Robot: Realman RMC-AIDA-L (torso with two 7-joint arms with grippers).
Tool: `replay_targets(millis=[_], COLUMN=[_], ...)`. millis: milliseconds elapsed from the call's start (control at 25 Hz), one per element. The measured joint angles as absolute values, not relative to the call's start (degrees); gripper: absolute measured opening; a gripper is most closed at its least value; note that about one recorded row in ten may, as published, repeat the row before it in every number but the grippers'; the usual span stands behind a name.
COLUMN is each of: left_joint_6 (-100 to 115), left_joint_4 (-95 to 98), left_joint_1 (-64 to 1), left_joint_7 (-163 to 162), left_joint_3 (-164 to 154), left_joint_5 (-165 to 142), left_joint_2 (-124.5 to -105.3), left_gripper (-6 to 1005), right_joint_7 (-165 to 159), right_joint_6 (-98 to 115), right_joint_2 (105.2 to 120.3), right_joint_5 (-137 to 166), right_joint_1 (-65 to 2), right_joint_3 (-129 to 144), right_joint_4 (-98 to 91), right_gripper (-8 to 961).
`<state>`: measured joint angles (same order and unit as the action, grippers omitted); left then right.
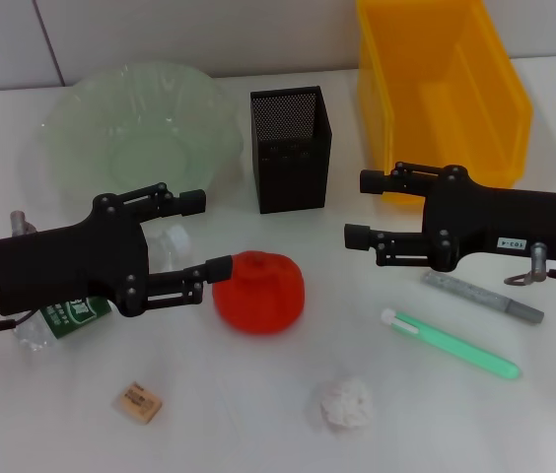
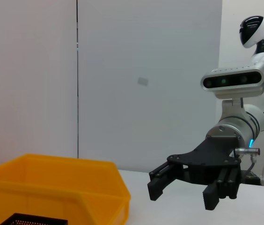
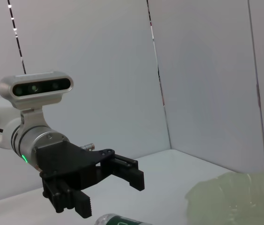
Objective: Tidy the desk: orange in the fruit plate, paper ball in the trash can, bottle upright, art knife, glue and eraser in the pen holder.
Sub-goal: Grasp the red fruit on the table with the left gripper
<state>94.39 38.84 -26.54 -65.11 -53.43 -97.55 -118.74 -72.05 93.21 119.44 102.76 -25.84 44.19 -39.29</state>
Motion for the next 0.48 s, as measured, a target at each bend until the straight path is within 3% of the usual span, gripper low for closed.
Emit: replay_targets(millis=[480], left_joint_6=[94.39], left_joint_4=[38.85], left_joint_1=[-26.54], left_joint_7=[-64.75], left_joint_3=[-53.53], left_joint_5=[-96.96], left_joint_2=[-118.74], left_gripper=[787], right_joint_7=[-72.0], right_joint_6=[93.43], right_joint_2=[119.44], right_joint_5=[102.65], right_joint_1=[-25.65], right_joint_3=[44.12], right_joint_4=[-39.09], right_gripper=[779])
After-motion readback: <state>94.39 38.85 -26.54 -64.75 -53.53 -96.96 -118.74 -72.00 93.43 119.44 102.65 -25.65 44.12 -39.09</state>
